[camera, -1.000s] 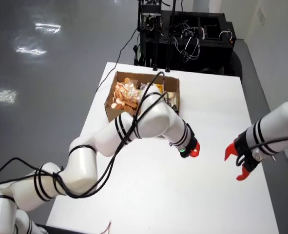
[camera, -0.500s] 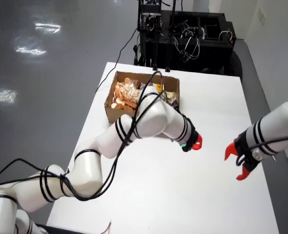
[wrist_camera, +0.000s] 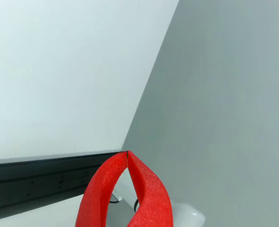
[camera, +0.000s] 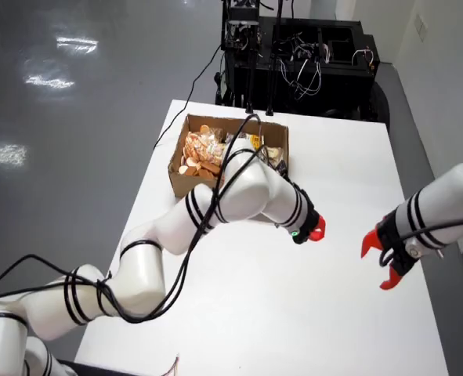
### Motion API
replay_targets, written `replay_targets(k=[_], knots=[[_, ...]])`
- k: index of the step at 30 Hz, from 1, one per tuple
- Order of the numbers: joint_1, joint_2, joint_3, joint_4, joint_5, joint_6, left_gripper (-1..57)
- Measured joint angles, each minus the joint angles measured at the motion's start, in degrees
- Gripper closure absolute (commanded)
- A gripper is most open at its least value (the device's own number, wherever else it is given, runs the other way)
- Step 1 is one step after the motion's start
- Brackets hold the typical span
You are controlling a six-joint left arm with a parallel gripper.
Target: Grasp a snack and put it in the bin.
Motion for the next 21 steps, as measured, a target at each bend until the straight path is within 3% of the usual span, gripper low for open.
replay_targets(k=[21], knots=[[-0.9, -0.1, 0.1, 0.0, 0.0, 0.0, 56.7]])
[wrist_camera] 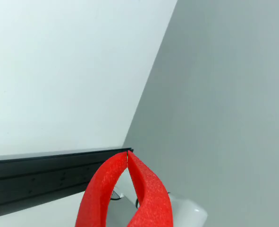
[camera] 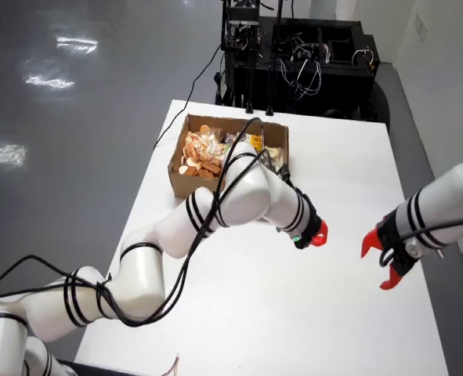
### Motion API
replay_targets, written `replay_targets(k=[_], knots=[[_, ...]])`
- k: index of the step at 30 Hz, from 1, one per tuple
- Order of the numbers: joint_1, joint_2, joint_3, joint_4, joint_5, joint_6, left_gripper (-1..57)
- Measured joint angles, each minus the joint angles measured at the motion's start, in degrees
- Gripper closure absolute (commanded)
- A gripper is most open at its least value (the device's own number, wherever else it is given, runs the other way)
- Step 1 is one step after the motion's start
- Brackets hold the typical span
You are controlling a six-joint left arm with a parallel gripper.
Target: Grasp a snack and put it in the bin.
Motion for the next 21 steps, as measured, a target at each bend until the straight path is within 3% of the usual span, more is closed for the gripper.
replay_targets(k=[21], knots=[[0.7, 0.0, 0.0, 0.0, 0.0, 0.0, 56.7]])
